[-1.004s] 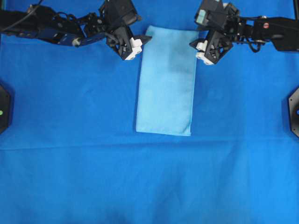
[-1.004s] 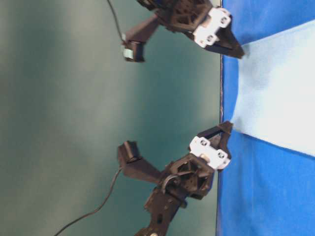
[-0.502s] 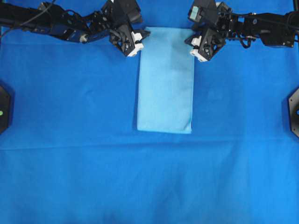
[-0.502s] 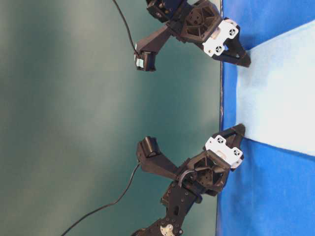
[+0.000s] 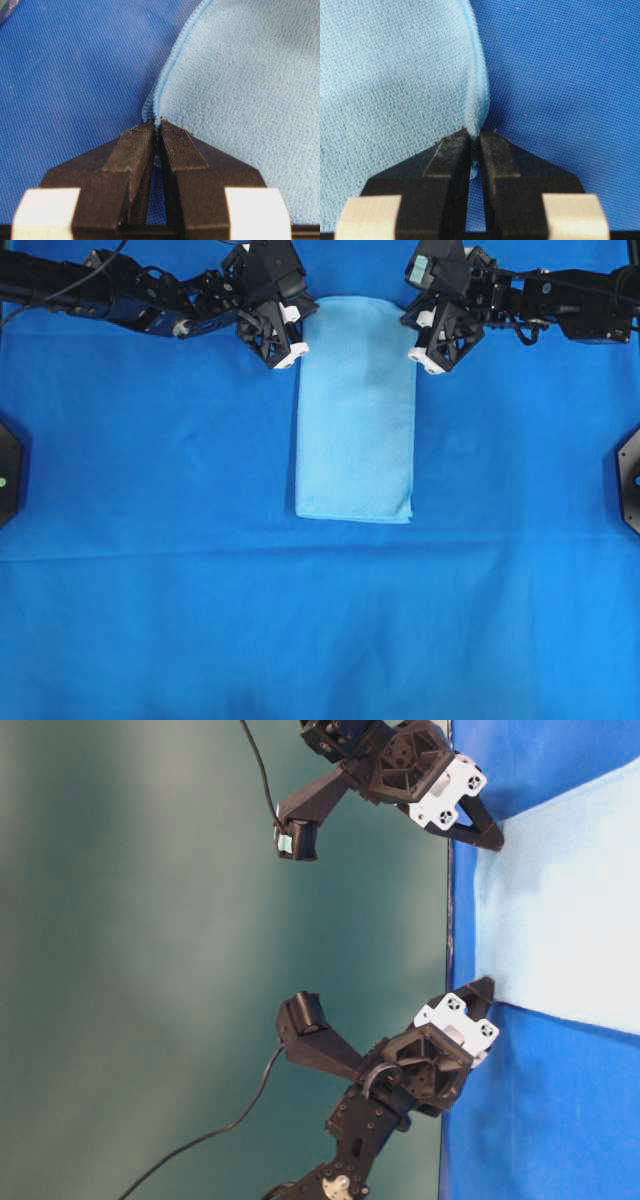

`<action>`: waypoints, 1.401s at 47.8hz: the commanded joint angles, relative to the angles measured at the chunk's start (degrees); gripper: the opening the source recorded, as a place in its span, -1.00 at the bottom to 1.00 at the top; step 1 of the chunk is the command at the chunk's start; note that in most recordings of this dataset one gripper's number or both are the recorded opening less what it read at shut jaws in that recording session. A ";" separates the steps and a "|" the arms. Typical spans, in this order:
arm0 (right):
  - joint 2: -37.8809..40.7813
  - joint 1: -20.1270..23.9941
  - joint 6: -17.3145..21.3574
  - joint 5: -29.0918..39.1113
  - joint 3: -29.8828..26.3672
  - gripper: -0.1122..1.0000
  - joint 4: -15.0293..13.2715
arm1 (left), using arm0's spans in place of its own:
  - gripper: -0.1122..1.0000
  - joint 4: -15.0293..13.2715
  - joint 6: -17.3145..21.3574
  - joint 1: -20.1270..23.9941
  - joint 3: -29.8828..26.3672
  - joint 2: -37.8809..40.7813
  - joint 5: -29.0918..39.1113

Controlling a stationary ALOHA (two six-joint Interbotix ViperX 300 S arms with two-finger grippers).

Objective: Fold the light blue towel.
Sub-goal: 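Fold the top half down onto the bottom half with both grippers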

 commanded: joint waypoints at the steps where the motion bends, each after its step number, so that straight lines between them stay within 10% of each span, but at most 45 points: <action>1: -2.90 -0.18 0.00 0.88 -0.97 -0.68 -0.18 | -0.75 0.09 0.00 0.00 -0.53 -3.43 0.26; 31: -8.26 1.93 0.88 2.99 0.00 -0.68 0.35 | -0.75 0.09 3.08 -3.08 2.11 -8.96 1.05; 51: -19.42 15.21 2.29 12.30 4.48 -0.68 4.31 | -0.75 0.09 2.11 -13.27 7.03 -18.02 10.90; 67: -21.71 26.98 11.34 15.03 7.91 -0.68 5.01 | -0.75 0.00 0.00 -25.84 9.58 -20.83 13.10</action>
